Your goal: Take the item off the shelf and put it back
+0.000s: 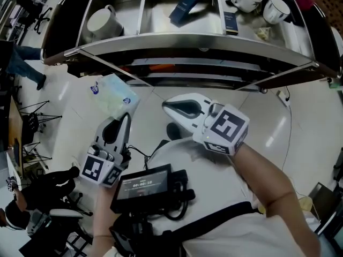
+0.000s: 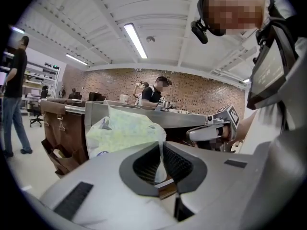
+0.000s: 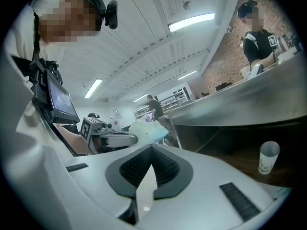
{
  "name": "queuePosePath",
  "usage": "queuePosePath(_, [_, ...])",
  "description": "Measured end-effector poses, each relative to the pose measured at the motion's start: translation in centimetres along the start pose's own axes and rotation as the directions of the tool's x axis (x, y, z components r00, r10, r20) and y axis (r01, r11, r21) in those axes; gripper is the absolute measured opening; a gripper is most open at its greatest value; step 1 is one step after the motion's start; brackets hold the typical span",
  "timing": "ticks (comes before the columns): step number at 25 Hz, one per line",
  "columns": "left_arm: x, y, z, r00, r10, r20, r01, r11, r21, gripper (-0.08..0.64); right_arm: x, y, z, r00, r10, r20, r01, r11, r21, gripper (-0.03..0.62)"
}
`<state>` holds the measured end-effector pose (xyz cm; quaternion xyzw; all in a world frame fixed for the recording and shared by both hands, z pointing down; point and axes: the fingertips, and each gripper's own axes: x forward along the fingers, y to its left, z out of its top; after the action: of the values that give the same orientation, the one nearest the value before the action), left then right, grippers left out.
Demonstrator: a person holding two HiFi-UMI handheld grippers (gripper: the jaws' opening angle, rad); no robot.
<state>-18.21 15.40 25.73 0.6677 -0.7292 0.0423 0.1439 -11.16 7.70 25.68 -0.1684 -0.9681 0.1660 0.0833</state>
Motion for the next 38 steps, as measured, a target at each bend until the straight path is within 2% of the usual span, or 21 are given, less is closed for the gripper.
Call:
queuePosePath(20, [-0.2,-0.8,0.3,0.999,-0.033,0.016,0.033,0.999,0.000,0.017,-0.2,0.3,-0.8,1.000,-0.020,-0.003,0.020,0.999,0.026,0.006])
queuePosePath(28, [0.3,-2.1,0.7,0.997,-0.079,0.027,0.079,0.997,-0.012,0.018,-0.5,0.2,-1.2,1.000,-0.030,-0.004,0.030,0.999,0.030,0.006])
queuePosePath(34, [0.0,-1.3,0.5,0.998,-0.052,0.033,0.052,0.999,-0.001,0.018,-0.5,0.3,-1.0,0.999,-0.034,-0.001,0.034,0.999,0.032,0.006])
queuePosePath(38, [0.2,-2.4,0.7,0.996,-0.084,0.019,0.085,0.996,-0.016,0.018,-0.5,0.3,-1.3,0.999,-0.037,0.000,0.037,0.999,0.036,0.006])
